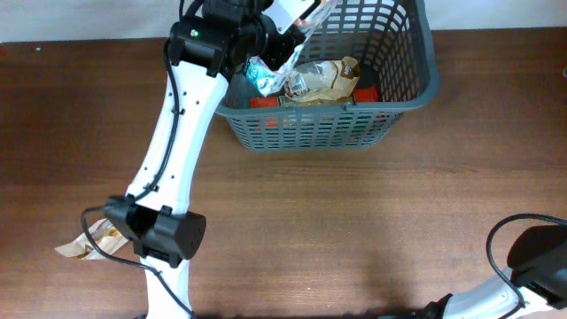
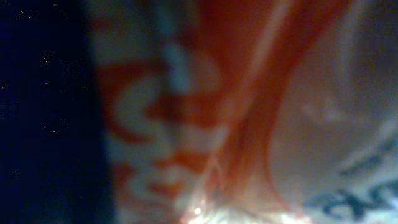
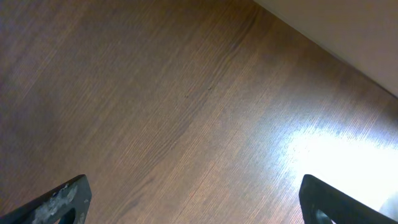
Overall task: Pack container
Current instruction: 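Carry the tissue strip over the basket and lower it in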
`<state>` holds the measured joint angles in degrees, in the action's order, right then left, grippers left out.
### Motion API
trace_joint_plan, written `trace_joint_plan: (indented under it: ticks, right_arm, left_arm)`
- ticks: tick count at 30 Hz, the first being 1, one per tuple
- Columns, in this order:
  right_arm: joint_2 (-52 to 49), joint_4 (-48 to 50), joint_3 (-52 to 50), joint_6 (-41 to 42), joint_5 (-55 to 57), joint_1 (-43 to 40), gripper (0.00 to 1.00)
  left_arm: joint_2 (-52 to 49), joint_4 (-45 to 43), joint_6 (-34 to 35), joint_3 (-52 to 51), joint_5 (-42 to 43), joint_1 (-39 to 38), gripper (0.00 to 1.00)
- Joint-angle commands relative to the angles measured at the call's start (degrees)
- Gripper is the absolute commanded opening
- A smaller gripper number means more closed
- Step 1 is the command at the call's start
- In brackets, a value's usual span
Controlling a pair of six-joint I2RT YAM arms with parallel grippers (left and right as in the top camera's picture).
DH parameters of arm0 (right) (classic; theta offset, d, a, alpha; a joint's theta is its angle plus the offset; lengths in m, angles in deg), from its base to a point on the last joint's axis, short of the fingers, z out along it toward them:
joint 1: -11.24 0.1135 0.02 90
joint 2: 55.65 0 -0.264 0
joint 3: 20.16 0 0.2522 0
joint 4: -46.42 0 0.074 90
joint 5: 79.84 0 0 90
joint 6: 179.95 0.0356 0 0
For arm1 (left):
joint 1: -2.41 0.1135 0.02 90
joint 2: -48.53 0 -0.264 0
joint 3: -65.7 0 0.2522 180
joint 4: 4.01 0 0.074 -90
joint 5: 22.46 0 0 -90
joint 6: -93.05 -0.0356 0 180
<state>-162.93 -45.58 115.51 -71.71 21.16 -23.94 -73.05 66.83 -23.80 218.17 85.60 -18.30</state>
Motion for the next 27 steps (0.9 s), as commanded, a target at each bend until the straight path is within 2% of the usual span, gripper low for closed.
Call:
trace_joint_plan:
  ticks: [1,9,17,25,27]
  right_arm:
    - [1.03,0.0,-0.22,0.72,-0.11,-0.04,0.99]
    - [1.03,0.0,-0.22,0.72,-0.11,-0.04,0.99]
    - [1.03,0.0,-0.22,0.72,-0.11,-0.04,0.99]
    - [1.03,0.0,-0.22,0.72,-0.11,-0.04,0.99]
    - [1.03,0.0,-0.22,0.72,-0.11,-0.04,0.99]
  left_arm:
    - [-0.68,-2.1,-1.53,-5.31,1.25,1.18,0.02]
    - [-3.63,-3.65,-1.42,-10.01,1.25,1.18,0.05]
    - [-7.3,-3.67,-0.61,-10.1,1.25,1.18,0.18]
    - [-11.13,-3.41,3.26,-10.19,1.29,1.18,0.2]
    - [-11.76,-3.28,3.26,-10.19,1.27,1.18,0.31]
